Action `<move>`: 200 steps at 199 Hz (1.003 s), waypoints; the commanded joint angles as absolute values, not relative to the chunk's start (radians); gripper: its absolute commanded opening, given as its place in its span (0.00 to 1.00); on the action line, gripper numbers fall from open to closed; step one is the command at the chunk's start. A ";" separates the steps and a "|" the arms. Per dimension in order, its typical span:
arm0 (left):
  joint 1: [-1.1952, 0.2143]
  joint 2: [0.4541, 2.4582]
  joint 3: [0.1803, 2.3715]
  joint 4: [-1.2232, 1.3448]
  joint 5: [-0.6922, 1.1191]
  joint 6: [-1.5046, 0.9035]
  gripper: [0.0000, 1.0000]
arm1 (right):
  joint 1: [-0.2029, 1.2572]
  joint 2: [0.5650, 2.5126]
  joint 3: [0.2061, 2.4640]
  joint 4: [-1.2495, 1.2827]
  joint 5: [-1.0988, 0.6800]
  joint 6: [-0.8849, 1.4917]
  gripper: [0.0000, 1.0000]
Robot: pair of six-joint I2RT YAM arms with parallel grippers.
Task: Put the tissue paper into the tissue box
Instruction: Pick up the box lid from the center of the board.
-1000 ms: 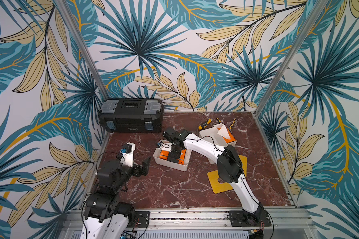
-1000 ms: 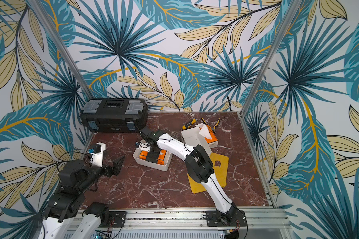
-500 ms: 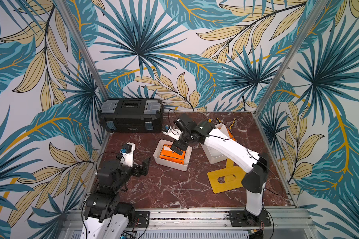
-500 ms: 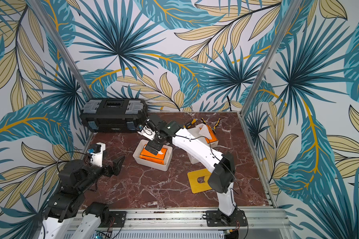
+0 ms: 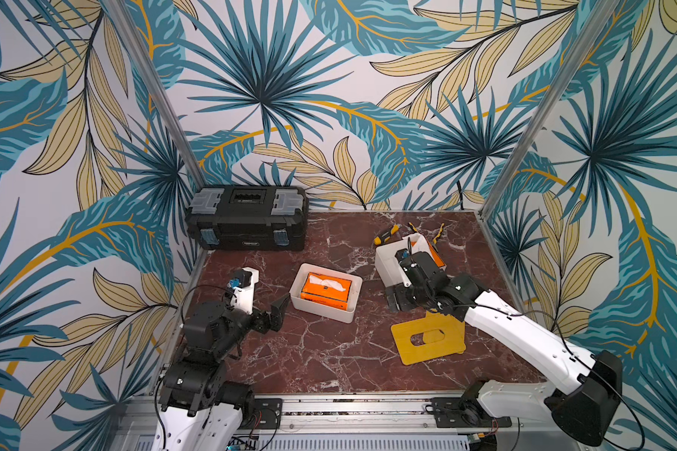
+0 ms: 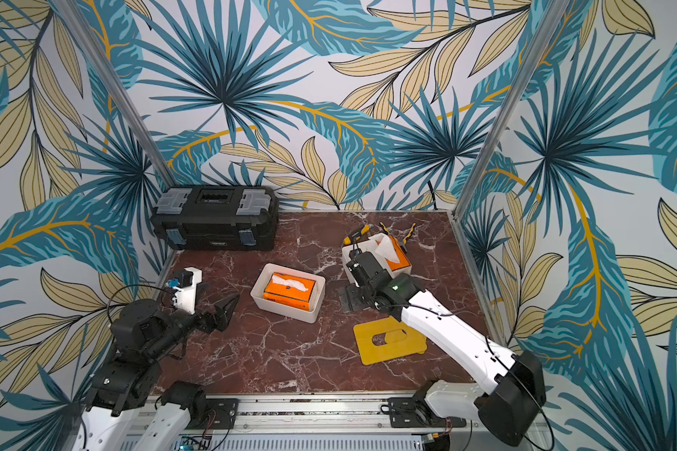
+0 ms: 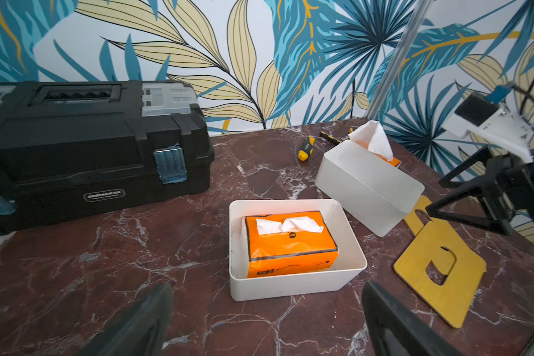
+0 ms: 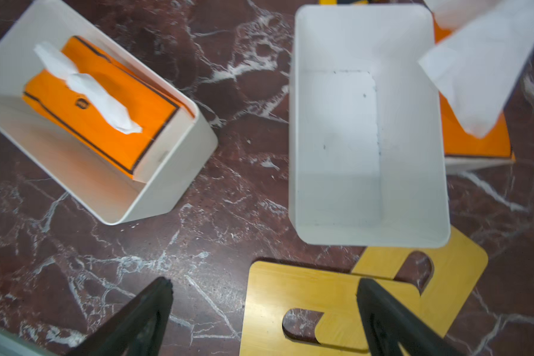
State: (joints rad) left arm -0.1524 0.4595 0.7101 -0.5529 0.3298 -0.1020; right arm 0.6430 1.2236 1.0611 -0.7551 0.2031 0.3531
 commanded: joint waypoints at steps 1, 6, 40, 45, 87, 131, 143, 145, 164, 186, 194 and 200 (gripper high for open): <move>-0.197 0.532 0.729 -0.484 0.420 -0.145 0.99 | 0.614 1.137 0.972 -0.714 0.219 0.516 1.00; -0.231 0.552 0.740 -0.479 0.407 -0.148 0.98 | 0.606 1.120 0.956 -0.714 0.213 0.531 1.00; -0.579 0.727 0.824 -0.423 0.193 -0.108 0.99 | 0.533 1.004 0.891 -0.712 0.208 0.578 1.00; -0.637 0.765 0.839 -0.417 0.156 -0.091 0.99 | 0.512 0.994 0.893 -0.721 0.205 0.576 1.00; -0.984 1.141 0.961 -0.292 0.041 0.063 1.00 | 0.260 0.957 0.919 -0.763 0.110 0.547 1.00; -1.155 1.540 1.208 -0.275 0.082 0.219 1.00 | 0.000 0.939 0.902 -0.731 -0.003 0.557 0.99; -1.178 1.632 1.277 -0.312 0.107 0.246 0.99 | -0.084 0.939 0.888 -0.719 -0.061 0.556 1.00; -1.181 1.646 1.286 -0.314 0.109 0.252 0.99 | -0.090 0.938 0.887 -0.718 -0.065 0.556 1.00; -1.209 1.763 1.373 -0.317 0.131 0.297 0.99 | -0.196 0.943 0.866 -0.711 -0.105 0.553 1.00; -1.230 1.879 1.462 -0.334 0.152 0.335 0.97 | -0.259 0.937 0.843 -0.711 -0.120 0.536 0.99; -1.232 1.917 1.493 -0.351 0.156 0.343 0.97 | -0.265 0.931 0.838 -0.715 -0.118 0.529 0.99; -1.232 1.943 1.519 -0.366 0.158 0.349 0.96 | -0.270 0.925 0.838 -0.721 -0.115 0.523 0.99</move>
State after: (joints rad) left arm -1.2243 1.8645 1.4200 -0.3183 0.1249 0.2806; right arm -0.2455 0.9478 0.8642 -0.7132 -0.0757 0.5442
